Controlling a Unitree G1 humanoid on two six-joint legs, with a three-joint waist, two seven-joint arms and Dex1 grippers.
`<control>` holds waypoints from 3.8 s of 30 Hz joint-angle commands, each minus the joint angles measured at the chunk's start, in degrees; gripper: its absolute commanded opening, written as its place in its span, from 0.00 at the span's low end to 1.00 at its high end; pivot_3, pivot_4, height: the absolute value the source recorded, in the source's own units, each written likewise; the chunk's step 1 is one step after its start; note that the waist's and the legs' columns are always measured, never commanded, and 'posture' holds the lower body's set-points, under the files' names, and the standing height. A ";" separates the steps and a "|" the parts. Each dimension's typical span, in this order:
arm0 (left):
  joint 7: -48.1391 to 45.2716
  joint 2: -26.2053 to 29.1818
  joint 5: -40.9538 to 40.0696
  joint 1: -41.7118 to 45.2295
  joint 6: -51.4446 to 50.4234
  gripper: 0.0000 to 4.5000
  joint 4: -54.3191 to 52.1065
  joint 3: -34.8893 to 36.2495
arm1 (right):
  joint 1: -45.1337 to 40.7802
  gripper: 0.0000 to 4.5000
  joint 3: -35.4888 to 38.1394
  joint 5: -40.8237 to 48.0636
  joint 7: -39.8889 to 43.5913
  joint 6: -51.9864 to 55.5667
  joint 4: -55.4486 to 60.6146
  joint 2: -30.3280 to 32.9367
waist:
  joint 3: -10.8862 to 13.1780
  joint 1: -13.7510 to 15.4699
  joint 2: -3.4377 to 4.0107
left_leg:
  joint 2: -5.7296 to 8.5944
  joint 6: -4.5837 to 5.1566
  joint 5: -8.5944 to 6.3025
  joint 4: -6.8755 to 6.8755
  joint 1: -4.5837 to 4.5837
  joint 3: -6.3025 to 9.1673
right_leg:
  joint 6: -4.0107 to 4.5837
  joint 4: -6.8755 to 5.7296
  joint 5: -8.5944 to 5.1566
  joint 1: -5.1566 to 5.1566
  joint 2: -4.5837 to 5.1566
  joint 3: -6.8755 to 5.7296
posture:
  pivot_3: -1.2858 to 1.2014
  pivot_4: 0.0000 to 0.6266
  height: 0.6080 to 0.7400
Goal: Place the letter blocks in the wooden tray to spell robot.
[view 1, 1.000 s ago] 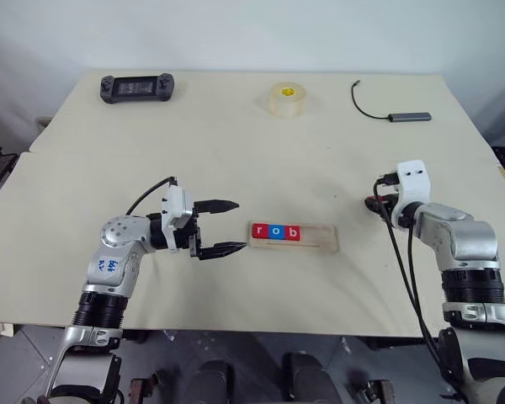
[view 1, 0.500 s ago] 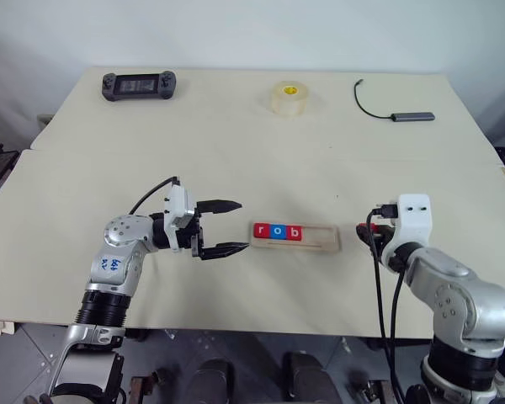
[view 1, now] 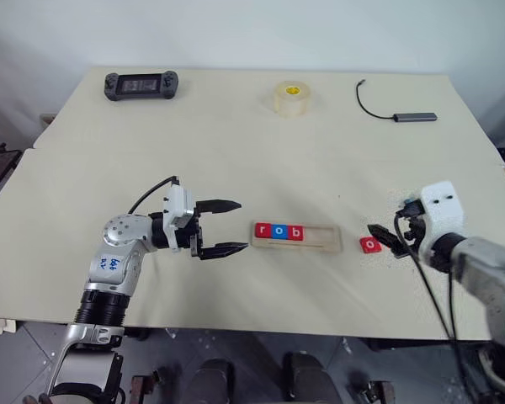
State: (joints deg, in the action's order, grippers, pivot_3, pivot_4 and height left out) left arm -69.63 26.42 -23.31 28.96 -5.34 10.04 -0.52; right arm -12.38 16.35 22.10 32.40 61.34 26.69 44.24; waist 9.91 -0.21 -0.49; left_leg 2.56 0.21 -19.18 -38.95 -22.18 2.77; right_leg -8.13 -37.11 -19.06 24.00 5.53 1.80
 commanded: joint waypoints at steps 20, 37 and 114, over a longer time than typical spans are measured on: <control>-1.72 2.12 -1.43 -0.70 -0.60 1.00 -3.67 0.64 | -25.10 0.92 -24.62 -18.06 48.10 -65.51 -63.81 8.32 | 0.02 -1.25 -0.02 | -0.03 0.11 0.00 -0.18 0.14 -0.09 | -0.29 0.35 0.18 -0.30 0.15 0.00 | 0.52 0.24 1.00; -0.71 2.44 -1.17 -0.41 -0.78 1.00 -3.95 1.15 | -28.91 0.32 -23.52 -18.37 50.63 -66.48 -67.92 4.75 | 0.01 -1.41 -0.01 | -0.15 -0.02 0.04 -0.23 0.15 -0.09 | -0.18 0.32 0.24 -0.30 0.15 0.00 | 0.52 0.24 1.00; 4.05 1.52 -1.30 -4.28 -0.91 1.00 -7.42 2.06 | -22.26 0.13 -16.05 -11.11 40.86 -41.19 -33.57 1.07 | 0.02 -0.55 0.01 | -0.11 -0.09 0.06 -0.18 -0.03 0.04 | -0.15 0.23 0.26 -0.12 0.18 -0.12 | 0.52 0.24 1.00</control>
State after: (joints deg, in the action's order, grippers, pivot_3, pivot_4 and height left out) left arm -65.23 27.87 -23.59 24.35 -7.29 3.10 1.10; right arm -36.46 -4.94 8.15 76.05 18.53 -11.22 43.79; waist 9.93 -0.76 -0.48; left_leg 2.44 0.13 -19.13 -39.13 -22.21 2.82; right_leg -8.28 -36.88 -18.80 23.87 5.72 1.68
